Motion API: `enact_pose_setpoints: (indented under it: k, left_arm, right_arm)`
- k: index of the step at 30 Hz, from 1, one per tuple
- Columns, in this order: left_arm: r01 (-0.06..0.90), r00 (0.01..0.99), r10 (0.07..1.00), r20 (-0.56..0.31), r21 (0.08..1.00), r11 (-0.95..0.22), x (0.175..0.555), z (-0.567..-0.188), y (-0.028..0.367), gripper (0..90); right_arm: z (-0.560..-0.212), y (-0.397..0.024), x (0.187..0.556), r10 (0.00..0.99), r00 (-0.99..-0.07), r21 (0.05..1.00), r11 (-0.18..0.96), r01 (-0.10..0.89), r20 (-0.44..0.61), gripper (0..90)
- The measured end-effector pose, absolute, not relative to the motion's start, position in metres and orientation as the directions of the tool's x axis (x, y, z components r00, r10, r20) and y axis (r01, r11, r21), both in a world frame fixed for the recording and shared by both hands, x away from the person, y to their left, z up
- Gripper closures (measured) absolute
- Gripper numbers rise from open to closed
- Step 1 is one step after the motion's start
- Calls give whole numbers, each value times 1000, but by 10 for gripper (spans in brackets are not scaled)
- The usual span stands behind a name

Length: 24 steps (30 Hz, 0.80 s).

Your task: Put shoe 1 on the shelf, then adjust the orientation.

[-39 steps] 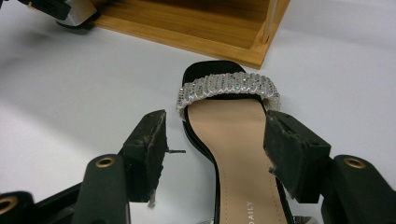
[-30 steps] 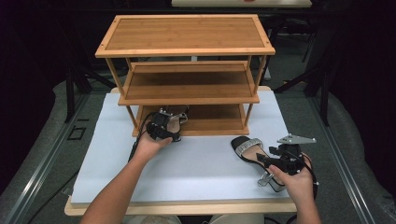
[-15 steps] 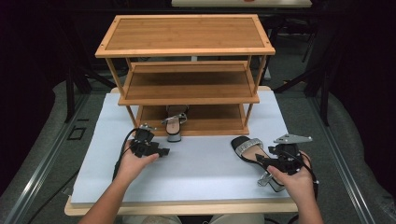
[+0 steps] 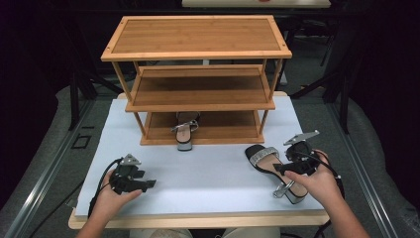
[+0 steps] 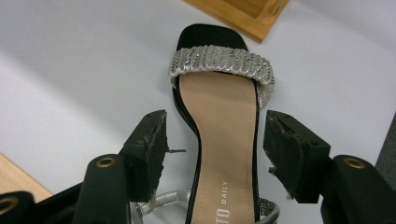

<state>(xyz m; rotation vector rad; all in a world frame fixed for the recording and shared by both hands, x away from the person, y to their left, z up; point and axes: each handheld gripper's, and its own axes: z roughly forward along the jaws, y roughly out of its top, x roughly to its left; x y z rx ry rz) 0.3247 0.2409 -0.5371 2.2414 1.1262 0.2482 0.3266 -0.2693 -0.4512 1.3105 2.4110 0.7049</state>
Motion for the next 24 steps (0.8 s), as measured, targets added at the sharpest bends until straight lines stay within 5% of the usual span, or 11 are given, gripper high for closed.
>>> enact_pose_setpoints:
  k: [14, 24]
  left_arm:
    - [680, 573, 804, -157, 640, -359, 320, -537, 248, 418]
    - [683, 561, 810, -170, 648, -337, 318, -539, 250, 437]
  right_arm:
    - [-449, -247, 353, 775, -619, 295, 624, 723, -123, 415]
    - [-460, -247, 374, 782, -617, 170, 622, 764, -87, 409]
